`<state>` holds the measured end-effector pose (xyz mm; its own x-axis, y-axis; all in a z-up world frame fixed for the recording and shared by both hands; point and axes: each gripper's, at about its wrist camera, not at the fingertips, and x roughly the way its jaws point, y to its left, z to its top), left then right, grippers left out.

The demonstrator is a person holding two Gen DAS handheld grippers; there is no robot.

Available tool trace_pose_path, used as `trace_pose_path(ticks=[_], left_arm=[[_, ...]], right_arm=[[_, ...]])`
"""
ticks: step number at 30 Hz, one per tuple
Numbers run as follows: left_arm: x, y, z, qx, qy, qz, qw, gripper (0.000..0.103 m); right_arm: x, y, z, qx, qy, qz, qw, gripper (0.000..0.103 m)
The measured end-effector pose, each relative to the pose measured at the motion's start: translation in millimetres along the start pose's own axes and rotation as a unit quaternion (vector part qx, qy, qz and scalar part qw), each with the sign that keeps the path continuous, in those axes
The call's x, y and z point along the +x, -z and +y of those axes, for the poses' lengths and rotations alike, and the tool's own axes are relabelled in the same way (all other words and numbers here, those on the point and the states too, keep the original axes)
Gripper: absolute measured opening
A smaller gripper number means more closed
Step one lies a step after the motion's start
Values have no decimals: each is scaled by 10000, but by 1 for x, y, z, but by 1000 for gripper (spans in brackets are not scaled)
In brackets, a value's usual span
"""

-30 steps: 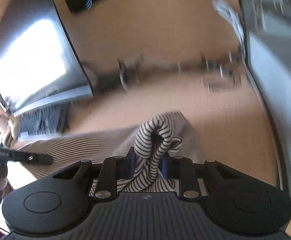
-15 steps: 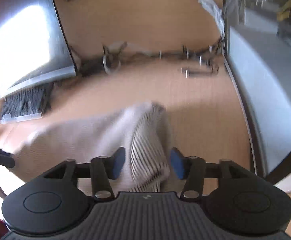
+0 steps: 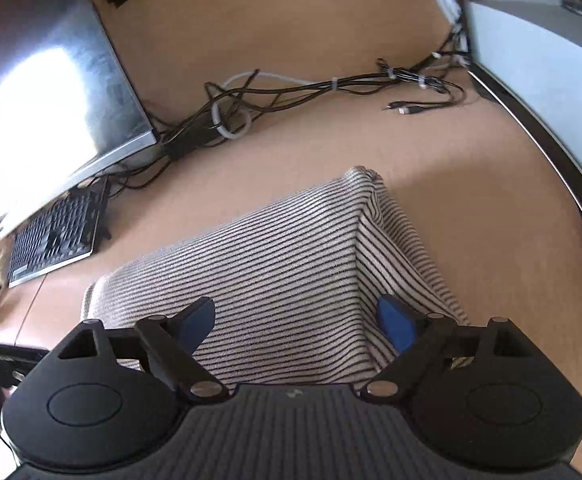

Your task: Fold clothes

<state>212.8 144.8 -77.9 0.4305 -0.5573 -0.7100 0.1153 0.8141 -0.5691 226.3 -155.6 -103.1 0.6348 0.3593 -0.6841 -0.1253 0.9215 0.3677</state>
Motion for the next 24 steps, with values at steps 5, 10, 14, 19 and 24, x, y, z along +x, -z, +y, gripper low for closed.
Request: trace_pose_path(ticks=[5,10,14,19,24], left_arm=[[4,2,3,-22,206,-218,9995,103],[8,-2,6,4,264,-407,9988,103],[3,-2,12,-267,347,-487,9979,103],[3,1,6,-329,98,-614,9975,103],[7,5,-5,-595,-315,-891,9937,103]], right_arm=[[0,9,10,159,250,-141,9995,102],[3,10,23,212,689,-58,9974,103],[4,6,24,410,799,12,9960,103],[0,4,8,932,512,-104,9943,103],[-5,7,-4,681,44,16,9977,103]])
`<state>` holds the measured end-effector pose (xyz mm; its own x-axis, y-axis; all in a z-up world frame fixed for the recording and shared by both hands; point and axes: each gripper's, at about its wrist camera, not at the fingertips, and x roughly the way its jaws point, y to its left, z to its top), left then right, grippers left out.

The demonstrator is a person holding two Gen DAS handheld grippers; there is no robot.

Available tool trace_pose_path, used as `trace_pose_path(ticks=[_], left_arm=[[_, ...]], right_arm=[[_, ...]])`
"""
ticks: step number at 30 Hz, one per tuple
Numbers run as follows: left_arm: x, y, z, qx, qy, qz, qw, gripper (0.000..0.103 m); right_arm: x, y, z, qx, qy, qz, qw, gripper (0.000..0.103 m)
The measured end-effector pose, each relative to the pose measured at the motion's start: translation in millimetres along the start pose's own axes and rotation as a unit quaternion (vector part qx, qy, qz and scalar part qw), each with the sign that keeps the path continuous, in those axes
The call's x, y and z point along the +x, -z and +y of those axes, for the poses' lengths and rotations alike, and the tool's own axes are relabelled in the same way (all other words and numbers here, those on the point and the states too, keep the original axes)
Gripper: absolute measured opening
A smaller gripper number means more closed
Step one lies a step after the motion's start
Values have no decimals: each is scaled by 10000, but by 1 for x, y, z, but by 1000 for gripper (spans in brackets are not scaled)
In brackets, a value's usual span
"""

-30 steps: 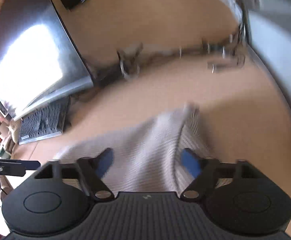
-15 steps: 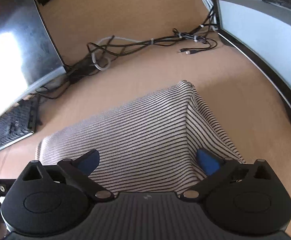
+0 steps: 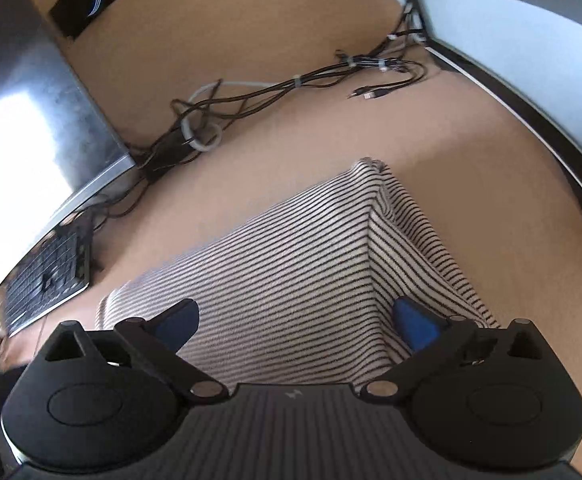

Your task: Fold clothes

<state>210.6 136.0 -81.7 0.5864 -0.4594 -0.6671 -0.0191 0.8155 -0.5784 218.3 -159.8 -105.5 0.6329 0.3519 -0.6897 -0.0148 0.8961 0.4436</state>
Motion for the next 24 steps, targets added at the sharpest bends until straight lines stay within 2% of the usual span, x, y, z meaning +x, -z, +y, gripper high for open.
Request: trace_pose_path(ticks=[5,11,14,16,18,19,21,24], left_arm=[[0,5,-14,-260,-584,-198,9978,103],[-18,21,-36,-547,-1032,-376,9924,103],[-28,29,-51,-684,-785,-353,9939,103],[-25,33,-59,-792,-409,-147,9959,103],[-13,36,-60,-846,-115,174,9962,103],[-6,37,-60,-819,-81,308,9961,103],[6,36,-55,-776,-137,478,9957,103],[19,29,-45,-881,-21,586,9944,103]], right_arm=[[0,-5,-9,-226,-375,233,9988,103],[2,-1,-1,-1205,-496,425,9906,103],[1,-3,-6,-1364,-698,537,9867,103],[-3,-12,-12,-1162,-857,621,9876,103],[-10,-24,-18,-865,-1000,479,9901,103],[-14,-29,-19,-890,-920,331,9912,103],[-16,-35,-14,-1240,-416,28,9914,103],[1,-33,-8,-1874,482,118,9810,103]])
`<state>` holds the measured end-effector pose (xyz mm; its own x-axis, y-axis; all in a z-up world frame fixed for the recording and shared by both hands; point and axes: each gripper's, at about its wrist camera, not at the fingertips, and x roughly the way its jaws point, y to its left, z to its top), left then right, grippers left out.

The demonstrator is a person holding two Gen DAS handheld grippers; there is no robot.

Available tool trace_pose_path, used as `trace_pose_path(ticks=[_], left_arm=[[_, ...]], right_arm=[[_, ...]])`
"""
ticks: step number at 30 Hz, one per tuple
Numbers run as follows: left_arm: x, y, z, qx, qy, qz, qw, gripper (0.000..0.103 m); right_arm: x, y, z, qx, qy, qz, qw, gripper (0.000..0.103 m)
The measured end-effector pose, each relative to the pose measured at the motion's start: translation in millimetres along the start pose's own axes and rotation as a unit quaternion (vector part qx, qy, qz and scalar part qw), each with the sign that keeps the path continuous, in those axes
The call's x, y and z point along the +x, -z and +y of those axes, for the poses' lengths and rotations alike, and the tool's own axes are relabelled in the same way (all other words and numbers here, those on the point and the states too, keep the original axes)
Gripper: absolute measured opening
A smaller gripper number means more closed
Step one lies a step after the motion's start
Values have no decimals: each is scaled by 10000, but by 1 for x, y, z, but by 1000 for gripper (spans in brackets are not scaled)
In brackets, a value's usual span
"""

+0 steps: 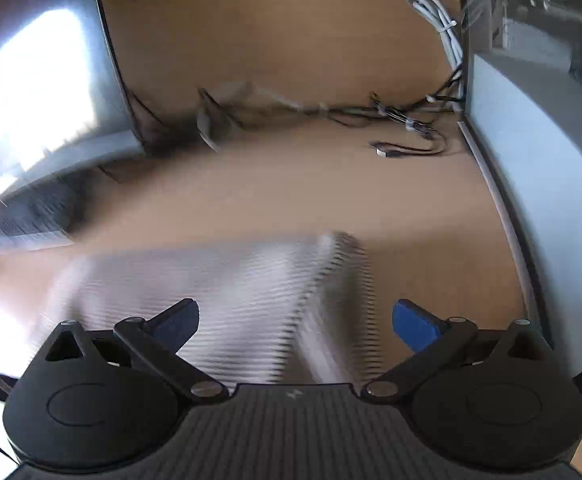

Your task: Fold clothes

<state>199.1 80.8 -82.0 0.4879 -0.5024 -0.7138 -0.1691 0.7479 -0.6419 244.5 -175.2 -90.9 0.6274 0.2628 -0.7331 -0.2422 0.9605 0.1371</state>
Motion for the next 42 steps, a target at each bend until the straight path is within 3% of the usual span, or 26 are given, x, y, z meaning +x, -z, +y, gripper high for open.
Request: trace_pose_path(ticks=[3,6,9,16,21,23,28,31,33,42], left_arm=[[7,-12,7,110,105,-20,9999,103],[14,-25,8,353,95,-133,9992,103],[23,-40,4,583,-8,-240,9980,103],[47,-76,-12,1095,-305,-464,9924,103],[28,-65,-14,1231,-344,-439,9908,103],[19,-57,-13,1119,-187,-387,9928,103],[19,-41,-16,864,232,-132,9959,103],[32,-38,-17,978,0,44,9952,103],[38,-40,-15,999,-102,95,9949,103],[57,-59,-25,1374,-294,58,9901,103]], right_arm=[[20,13,5,-396,434,325,9977,103],[22,19,2,41,507,431,9978,103],[14,22,7,69,534,465,9975,103],[-12,23,49,-762,64,541,9956,103],[-47,-4,24,-350,-1,89,9993,103],[-53,-18,14,-227,180,-182,9994,103],[-16,-31,5,-331,819,-266,9957,103],[16,-30,-2,-491,1177,15,9918,103],[20,-23,-3,-431,1174,1,9921,103],[-1,5,28,-595,1518,-73,9866,103]])
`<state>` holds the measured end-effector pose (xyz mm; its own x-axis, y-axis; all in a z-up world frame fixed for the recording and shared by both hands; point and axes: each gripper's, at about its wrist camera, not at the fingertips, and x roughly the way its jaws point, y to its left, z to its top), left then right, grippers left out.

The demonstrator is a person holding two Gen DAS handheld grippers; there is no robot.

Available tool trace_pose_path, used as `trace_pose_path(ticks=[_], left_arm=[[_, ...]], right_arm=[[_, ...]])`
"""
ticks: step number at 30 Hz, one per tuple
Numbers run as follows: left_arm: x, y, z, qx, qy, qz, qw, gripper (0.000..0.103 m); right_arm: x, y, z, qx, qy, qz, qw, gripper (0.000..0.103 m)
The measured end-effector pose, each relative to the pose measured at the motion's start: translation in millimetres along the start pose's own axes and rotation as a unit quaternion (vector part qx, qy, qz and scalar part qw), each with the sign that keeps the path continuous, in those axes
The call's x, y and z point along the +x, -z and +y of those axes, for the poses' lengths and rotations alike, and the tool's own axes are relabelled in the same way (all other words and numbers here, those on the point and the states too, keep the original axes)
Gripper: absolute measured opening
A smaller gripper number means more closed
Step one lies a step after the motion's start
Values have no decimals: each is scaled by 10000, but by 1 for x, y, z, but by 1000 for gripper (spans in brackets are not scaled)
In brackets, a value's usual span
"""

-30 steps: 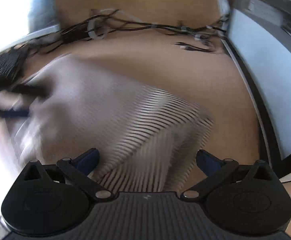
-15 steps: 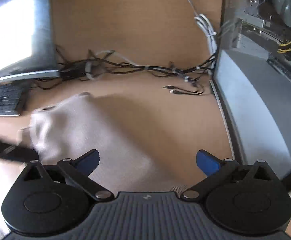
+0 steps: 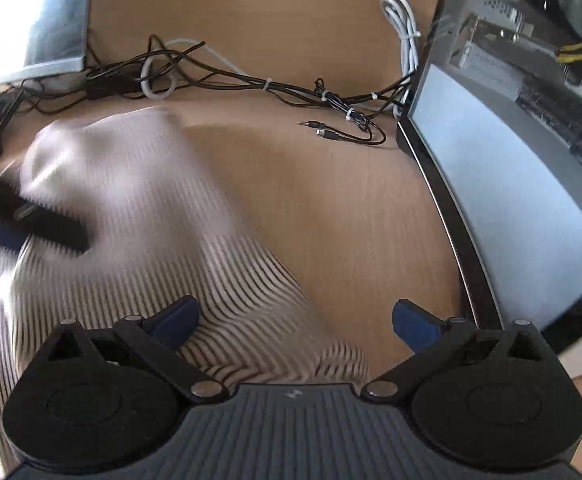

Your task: Fold clothes

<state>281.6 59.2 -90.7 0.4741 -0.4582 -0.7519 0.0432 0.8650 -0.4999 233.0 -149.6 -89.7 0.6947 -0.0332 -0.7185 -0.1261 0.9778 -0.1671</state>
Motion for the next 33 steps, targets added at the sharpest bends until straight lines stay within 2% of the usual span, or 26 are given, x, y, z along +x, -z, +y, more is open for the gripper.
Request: trace_pose_path(ticks=[5,8,13,19,20,22,25,30,33], left_arm=[[8,-15,-1,187,-241,-143,9994,103],[1,-13,3,79,-283,-159,9994,103],[-27,8,-5,385,-504,-281,9976,103],[-39,45,-17,964,-1104,-232,9889,103],[-39,51,-18,1032,-1222,-204,9869,103],[-39,59,-16,1062,-1418,-162,9840,103],[-41,67,-15,937,-1500,-214,9840,103],[-47,76,-20,950,-1722,-349,9798,103],[-52,82,-21,885,-1824,-409,9784,103]], right_arm=[[-18,2,17,-315,-503,103,9982,103],[-23,-4,9,-148,-801,147,9966,103],[-34,-12,-12,177,-911,-65,9957,103],[-21,10,4,-730,-909,114,9931,103],[-23,14,6,-789,-880,12,9930,103],[-23,19,10,-864,-853,-101,9925,103],[-20,18,9,-877,-937,-82,9917,103],[-23,11,1,-1075,-1172,-103,9872,103],[-32,6,-9,-918,-1443,-97,9852,103]])
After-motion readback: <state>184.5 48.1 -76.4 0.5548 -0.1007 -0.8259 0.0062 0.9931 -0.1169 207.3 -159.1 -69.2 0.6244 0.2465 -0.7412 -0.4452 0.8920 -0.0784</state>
